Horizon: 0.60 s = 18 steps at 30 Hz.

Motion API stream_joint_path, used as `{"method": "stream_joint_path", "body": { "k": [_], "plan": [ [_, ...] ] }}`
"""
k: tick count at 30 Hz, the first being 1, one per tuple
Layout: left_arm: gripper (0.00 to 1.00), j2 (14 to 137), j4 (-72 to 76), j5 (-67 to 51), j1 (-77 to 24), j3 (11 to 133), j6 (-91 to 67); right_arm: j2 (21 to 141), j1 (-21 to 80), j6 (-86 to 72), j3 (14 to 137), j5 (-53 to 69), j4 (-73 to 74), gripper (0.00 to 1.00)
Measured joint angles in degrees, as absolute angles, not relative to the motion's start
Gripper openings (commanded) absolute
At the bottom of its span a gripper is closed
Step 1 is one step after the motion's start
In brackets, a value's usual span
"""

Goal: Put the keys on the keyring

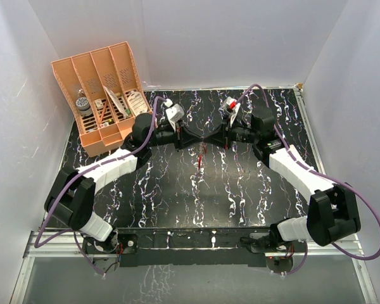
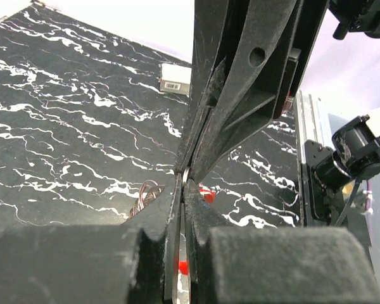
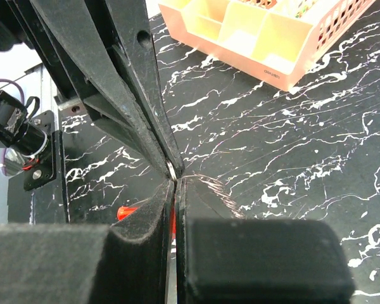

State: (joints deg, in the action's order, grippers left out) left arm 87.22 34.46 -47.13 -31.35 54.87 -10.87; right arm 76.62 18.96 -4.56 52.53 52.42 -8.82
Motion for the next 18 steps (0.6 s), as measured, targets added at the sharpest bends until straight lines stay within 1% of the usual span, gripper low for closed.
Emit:
{"method": "stream_joint_path", "body": {
  "k": [2, 7, 14, 18],
  "plan": [
    [0.0, 87.0, 40.8, -45.7, -31.5, 51.4, -13.2, 76.7, 19.0, -4.9, 52.5, 52.4, -8.8, 0.21],
    [0.0, 87.0, 57.3, -40.9, -31.9, 41.6, -20.4, 77.0, 19.1, -7.6, 52.5, 52.4, -12.3, 0.33],
    [0.0, 89.5, 77.2, -35.0, -32.0, 36.5, -27.3, 75.5, 19.1, -10.8, 52.5, 50.9, -17.1, 0.34],
    [0.0, 90.8, 84.6, -32.8, -32.0, 35.7, -29.8, 75.2, 19.1, -11.2, 52.4, 50.0, -18.1, 0.33]
  ]
}}
